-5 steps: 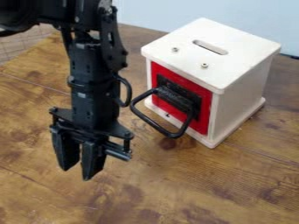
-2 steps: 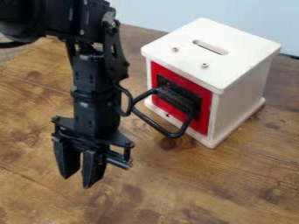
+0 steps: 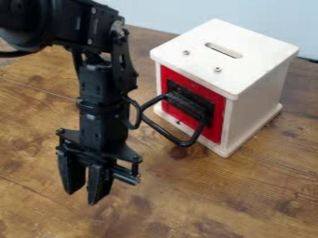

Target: Close the drawer

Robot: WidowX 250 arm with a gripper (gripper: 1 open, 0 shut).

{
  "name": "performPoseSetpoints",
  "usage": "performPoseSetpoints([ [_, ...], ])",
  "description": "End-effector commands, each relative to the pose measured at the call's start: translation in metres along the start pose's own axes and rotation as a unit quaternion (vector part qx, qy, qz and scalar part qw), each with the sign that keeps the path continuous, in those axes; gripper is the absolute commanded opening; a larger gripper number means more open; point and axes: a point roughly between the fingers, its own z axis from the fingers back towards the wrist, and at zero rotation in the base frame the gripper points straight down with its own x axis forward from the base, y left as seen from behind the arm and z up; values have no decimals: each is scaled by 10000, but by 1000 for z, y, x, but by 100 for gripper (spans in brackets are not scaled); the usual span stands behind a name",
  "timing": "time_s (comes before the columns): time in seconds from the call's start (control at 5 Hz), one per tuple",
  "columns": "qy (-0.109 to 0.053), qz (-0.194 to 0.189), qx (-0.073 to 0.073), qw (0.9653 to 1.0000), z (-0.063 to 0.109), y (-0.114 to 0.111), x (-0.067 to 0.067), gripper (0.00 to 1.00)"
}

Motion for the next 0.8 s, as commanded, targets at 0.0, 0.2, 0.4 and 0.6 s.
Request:
performPoseSetpoints([
  [0.0, -171, 121, -48, 9998, 7, 8, 2, 100],
  [0.2, -149, 133, -53, 9998, 5, 10, 2, 100],
  [0.4, -137, 141, -63, 9998, 4, 11, 2, 100],
  [0.6, -139, 159, -69, 9998, 3, 13, 3, 100],
])
